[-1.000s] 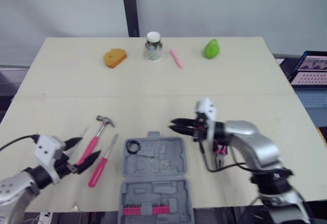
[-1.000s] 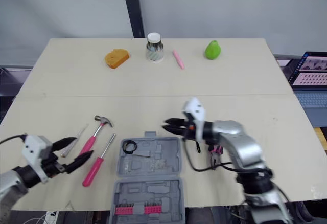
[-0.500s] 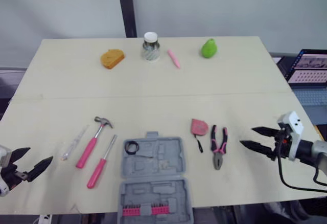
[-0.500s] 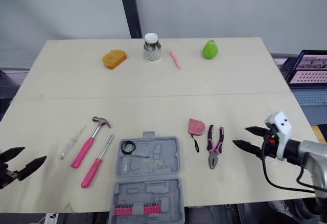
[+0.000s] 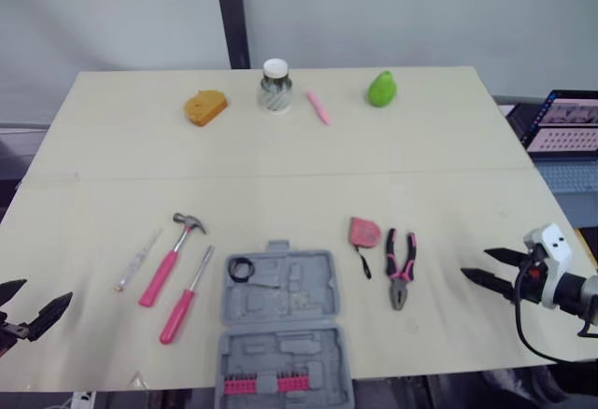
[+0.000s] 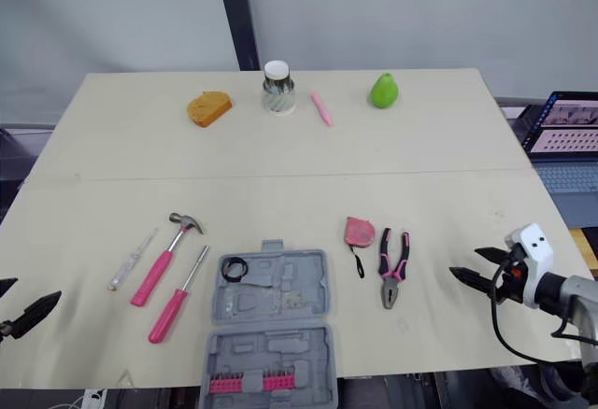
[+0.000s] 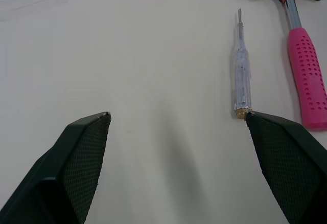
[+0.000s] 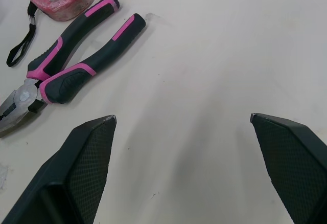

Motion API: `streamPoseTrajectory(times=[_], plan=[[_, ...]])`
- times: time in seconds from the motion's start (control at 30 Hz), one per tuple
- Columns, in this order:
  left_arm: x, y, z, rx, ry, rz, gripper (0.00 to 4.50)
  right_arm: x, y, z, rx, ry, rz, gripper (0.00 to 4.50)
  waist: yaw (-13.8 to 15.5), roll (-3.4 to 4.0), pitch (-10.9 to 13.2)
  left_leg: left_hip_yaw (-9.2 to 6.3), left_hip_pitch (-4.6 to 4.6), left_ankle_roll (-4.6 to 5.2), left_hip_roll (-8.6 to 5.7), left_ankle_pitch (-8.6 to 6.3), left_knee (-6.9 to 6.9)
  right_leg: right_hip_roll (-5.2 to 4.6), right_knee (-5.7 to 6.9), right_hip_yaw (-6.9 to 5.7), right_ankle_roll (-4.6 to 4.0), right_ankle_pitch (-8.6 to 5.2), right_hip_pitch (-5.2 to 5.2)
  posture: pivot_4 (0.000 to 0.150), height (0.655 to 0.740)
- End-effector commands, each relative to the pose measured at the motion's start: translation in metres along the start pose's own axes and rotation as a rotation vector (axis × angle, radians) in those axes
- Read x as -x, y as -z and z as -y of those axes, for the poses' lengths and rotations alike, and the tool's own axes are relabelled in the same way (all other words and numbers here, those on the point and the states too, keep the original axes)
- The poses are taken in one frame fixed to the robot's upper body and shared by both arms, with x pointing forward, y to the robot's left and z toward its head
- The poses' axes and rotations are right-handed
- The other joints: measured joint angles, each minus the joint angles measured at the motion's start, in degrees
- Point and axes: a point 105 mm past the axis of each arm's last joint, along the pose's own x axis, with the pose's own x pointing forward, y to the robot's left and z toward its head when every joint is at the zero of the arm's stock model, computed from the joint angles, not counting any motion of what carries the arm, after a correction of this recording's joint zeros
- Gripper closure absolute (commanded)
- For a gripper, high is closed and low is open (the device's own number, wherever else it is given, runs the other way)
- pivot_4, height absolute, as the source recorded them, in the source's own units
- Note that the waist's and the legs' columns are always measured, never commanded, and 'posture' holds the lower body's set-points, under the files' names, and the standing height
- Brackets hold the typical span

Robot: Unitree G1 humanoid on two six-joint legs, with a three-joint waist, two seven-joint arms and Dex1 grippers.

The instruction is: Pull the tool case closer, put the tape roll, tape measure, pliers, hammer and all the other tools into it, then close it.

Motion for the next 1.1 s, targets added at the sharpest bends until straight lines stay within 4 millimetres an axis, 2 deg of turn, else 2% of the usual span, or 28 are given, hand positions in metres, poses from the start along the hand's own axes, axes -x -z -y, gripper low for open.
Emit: streamPoseTrajectory(times=[0.03,0.2,0.37,0.5,0.6,0.73,0.83,0.9,1.1], plan=[[-0.001,-0.007,0.001,-0.015,-0.004,0.022,0.00,0.002,-0.009,0.001,0.017,-0.001,0.039,0.05,0.0,0.00,0.0,0.00,0.00,0.00,0.00,0.00,0.00,0.00,0.00,0.00,0.00,0.00,0.00,0.150,0.7400],[-0.014,-0.022,0.020,-0.035,0.076,0.059,0.00,-0.001,-0.029,-0.018,0.010,-0.058,0.106,0.05,0.1,0.00,0.0,0.00,0.00,0.00,0.01,0.00,0.01,0.00,0.01,0.01,0.00,0.00,0.01,0.150,0.7400],[-0.044,-0.050,0.084,-0.078,0.319,0.116,0.00,-0.017,-0.046,-0.056,0.044,-0.130,0.125,0.05,0.5,0.00,0.0,-0.01,0.02,-0.01,0.00,-0.01,0.05,0.00,0.04,0.07,0.00,0.01,0.05,0.150,0.7400],[-0.067,-0.086,0.154,-0.167,0.609,0.196,0.00,-0.039,-0.049,-0.091,0.035,-0.128,0.082,0.05,0.9,0.00,0.0,-0.04,0.02,-0.02,0.00,-0.01,0.10,0.00,0.12,0.07,0.00,0.01,0.05,0.150,0.7400],[-0.077,-0.110,0.190,-0.226,0.770,0.251,0.00,-0.053,-0.052,-0.115,0.017,-0.118,0.070,0.05,1.1,0.02,0.0,-0.04,0.02,-0.02,0.00,-0.01,0.15,0.01,0.17,0.11,-0.01,0.01,0.04,0.150,0.7400],[-0.082,-0.128,0.223,-0.286,0.948,0.300,0.00,-0.071,-0.054,-0.140,0.000,-0.076,0.040,0.05,1.2,0.05,0.0,-0.01,0.03,-0.03,-0.01,-0.01,0.13,0.04,0.19,0.12,-0.01,0.01,0.00,0.150,0.7400],[-0.081,-0.131,0.245,-0.310,1.049,0.316,0.00,-0.081,-0.053,-0.150,-0.014,-0.049,0.029,0.86,1.2,0.05,0.0,-0.01,0.03,-0.03,-0.02,-0.02,0.10,0.05,0.17,0.13,-0.01,0.01,0.00,0.150,0.7400],[-0.078,-0.132,0.258,-0.327,1.105,0.324,0.00,-0.086,-0.053,-0.153,-0.017,-0.029,0.020,1.84,1.3,0.05,0.0,-0.01,0.03,-0.03,-0.02,-0.02,0.11,0.05,0.17,0.13,-0.01,0.01,0.00,0.150,0.7400],[-0.074,-0.132,0.278,-0.368,1.196,0.357,0.00,-0.098,-0.055,-0.148,-0.001,0.046,0.001,1.84,1.4,0.05,0.0,0.00,0.02,-0.03,-0.02,-0.01,0.17,0.06,0.19,0.16,-0.01,0.01,0.00,0.150,0.7400]])
